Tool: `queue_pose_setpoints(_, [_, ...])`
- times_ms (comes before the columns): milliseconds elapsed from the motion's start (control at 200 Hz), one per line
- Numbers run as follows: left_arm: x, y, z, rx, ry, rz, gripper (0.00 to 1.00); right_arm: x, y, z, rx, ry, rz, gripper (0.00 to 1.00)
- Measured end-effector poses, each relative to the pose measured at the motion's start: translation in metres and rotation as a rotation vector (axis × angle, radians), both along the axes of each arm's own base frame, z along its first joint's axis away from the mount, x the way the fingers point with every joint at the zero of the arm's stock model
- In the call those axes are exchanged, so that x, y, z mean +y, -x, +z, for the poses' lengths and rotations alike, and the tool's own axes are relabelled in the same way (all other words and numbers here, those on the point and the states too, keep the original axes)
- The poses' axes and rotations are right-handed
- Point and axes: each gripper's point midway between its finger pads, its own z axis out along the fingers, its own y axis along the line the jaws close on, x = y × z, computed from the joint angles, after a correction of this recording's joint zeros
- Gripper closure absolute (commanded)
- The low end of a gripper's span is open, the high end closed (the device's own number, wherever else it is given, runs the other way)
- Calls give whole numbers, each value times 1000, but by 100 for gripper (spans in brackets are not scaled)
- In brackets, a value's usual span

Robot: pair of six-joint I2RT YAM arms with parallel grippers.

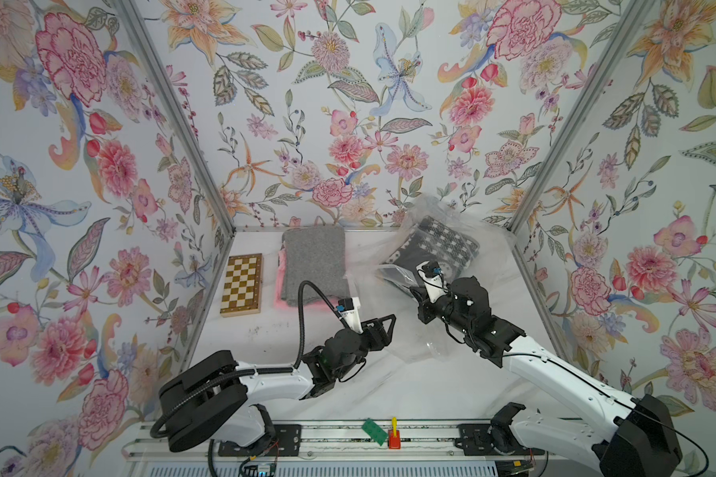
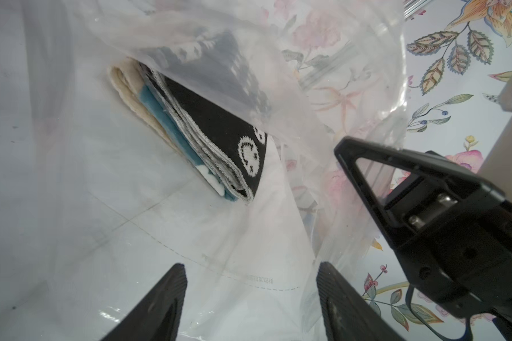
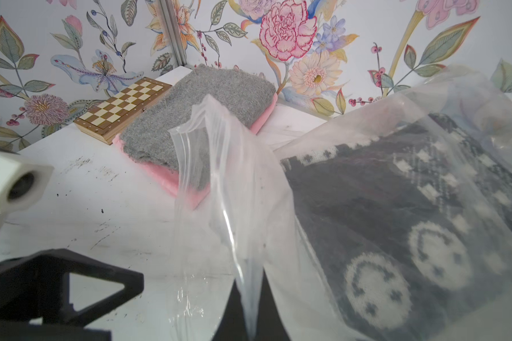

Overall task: Take the blanket out of the vacuum bag
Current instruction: Place the blanket at the center of the board, then take out the blanket from the vacuum bag.

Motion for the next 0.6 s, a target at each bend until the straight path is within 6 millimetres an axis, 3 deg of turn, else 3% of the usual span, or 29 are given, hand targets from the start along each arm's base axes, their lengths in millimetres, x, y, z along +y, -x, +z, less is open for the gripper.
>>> queue_pose_setpoints(320, [-45, -25, -31, 72, 132, 24, 31, 6, 15, 17, -53, 4, 55, 100])
queue_pose_setpoints(601, [-89, -50, -48, 157, 274, 42, 26, 9, 19, 10, -52, 9, 74, 100])
